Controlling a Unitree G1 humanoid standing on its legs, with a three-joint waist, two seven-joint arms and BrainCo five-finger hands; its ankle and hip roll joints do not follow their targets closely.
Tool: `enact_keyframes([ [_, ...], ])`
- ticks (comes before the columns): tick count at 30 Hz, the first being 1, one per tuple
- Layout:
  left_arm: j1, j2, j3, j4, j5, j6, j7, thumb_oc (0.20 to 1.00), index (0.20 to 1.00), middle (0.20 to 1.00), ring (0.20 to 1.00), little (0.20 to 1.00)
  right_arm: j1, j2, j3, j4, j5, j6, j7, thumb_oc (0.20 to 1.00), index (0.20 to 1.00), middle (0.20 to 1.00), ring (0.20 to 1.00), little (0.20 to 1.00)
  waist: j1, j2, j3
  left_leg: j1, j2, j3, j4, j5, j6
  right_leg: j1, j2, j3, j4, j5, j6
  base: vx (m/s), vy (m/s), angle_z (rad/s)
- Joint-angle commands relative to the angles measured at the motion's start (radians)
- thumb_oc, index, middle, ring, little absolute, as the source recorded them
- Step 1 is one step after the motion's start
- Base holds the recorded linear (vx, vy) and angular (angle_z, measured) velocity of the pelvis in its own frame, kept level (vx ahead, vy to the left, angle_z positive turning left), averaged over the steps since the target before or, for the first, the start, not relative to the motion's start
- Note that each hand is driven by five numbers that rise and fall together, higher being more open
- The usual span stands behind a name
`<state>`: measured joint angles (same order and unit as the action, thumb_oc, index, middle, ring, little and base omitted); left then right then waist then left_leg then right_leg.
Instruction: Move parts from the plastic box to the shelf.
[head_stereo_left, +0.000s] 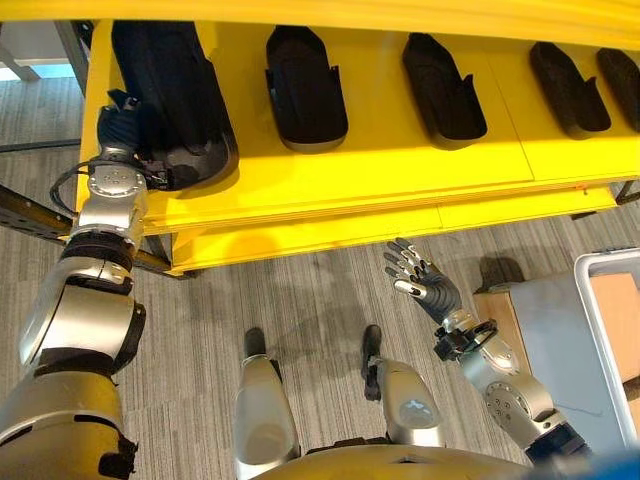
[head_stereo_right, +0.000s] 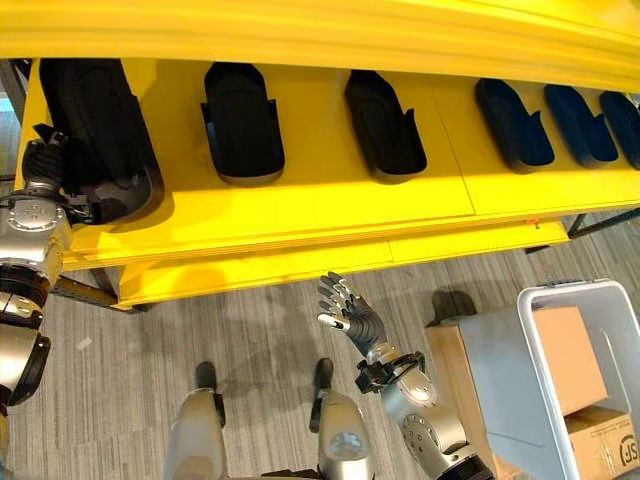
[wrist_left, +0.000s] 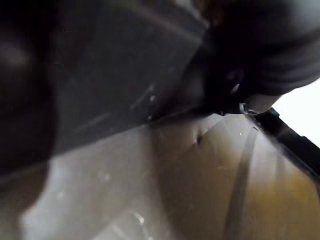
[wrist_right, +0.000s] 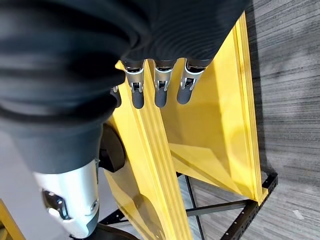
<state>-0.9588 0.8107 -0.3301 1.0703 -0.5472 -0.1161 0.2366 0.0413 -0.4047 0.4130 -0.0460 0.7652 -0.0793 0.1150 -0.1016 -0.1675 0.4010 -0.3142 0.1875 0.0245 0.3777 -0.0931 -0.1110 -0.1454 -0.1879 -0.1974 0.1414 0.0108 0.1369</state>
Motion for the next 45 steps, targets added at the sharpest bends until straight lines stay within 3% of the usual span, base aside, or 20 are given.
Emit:
enact_keyframes([
  [1, -0.087, 0.072, 0.038, 0.042, -0.053, -0.044, -0.008, 0.2, 0.2, 0.2, 0.2, 0.2, 0.007, -0.02, -0.007, -0.056, 0.04, -0.053, 0.017, 1.0, 1.0, 1.0, 1.0, 1.0, 0.016, -0.008, -0.054, -0.028, 0.037, 0.017, 0.068, -0.034, -0.007, -0.04, -0.045, 0.049, 0.033, 0.02, 0.044, 0.02, 0.011, -0.06],
  [22, -0.156, 0.162, 0.037, 0.126, -0.032, -0.025, -0.02, 0.2, 0.2, 0.2, 0.2, 0.2, 0.017, -0.04, -0.02, -0.058, 0.061, -0.054, 0.043, 1.0, 1.0, 1.0, 1.0, 1.0, 0.006, -0.033, -0.06, -0.104, 0.053, 0.019, 0.148, -0.072, 0.003, -0.092, -0.04, 0.067, 0.057, 0.014, 0.053, 0.01, 0.008, -0.05],
  [38, -0.228, 0.227, -0.023, 0.131, 0.019, -0.019, -0.02, 0.2, 0.2, 0.2, 0.2, 0.2, 0.051, -0.056, -0.052, -0.068, 0.062, -0.051, 0.067, 1.0, 1.0, 1.0, 1.0, 1.0, -0.002, -0.026, -0.075, -0.144, 0.059, 0.011, 0.169, -0.079, -0.001, -0.113, -0.038, 0.064, 0.049, 0.024, 0.056, 0.0, 0.0, 0.0],
  [39, -0.231, 0.226, -0.024, 0.129, 0.015, -0.019, -0.02, 0.263, 0.263, 0.263, 0.263, 0.263, 0.052, -0.058, -0.054, -0.068, 0.061, -0.05, 0.068, 1.0, 1.0, 1.0, 1.0, 1.0, -0.002, -0.026, -0.076, -0.146, 0.059, 0.011, 0.171, -0.079, -0.001, -0.115, -0.038, 0.065, 0.051, 0.023, 0.057, 0.0, 0.0, 0.0],
  [40, -0.235, 0.227, -0.024, 0.128, 0.012, -0.02, -0.019, 0.893, 0.893, 0.893, 0.893, 0.893, 0.053, -0.059, -0.056, -0.069, 0.06, -0.049, 0.069, 1.0, 1.0, 1.0, 1.0, 1.0, -0.003, -0.025, -0.077, -0.146, 0.06, 0.012, 0.173, -0.081, -0.001, -0.116, -0.039, 0.064, 0.053, 0.023, 0.057, 0.0, 0.0, 0.0],
  [41, -0.237, 0.224, -0.019, 0.126, -0.002, -0.023, -0.018, 1.0, 1.0, 1.0, 1.0, 1.0, 0.054, -0.059, -0.058, -0.069, 0.06, -0.049, 0.07, 1.0, 1.0, 1.0, 1.0, 1.0, -0.002, -0.023, -0.078, -0.147, 0.06, 0.012, 0.173, -0.081, 0.0, -0.119, -0.04, 0.066, 0.057, 0.021, 0.057, 0.0, 0.0, 0.0],
  [45, -0.24, 0.224, -0.016, 0.124, -0.005, -0.024, -0.014, 1.0, 1.0, 1.0, 1.0, 1.0, 0.056, -0.063, -0.061, -0.067, 0.059, -0.049, 0.072, 1.0, 1.0, 1.0, 1.0, 1.0, -0.001, -0.02, -0.08, -0.148, 0.059, 0.01, 0.173, -0.082, -0.001, -0.122, -0.04, 0.066, 0.062, 0.021, 0.058, 0.0, 0.0, 0.0],
])
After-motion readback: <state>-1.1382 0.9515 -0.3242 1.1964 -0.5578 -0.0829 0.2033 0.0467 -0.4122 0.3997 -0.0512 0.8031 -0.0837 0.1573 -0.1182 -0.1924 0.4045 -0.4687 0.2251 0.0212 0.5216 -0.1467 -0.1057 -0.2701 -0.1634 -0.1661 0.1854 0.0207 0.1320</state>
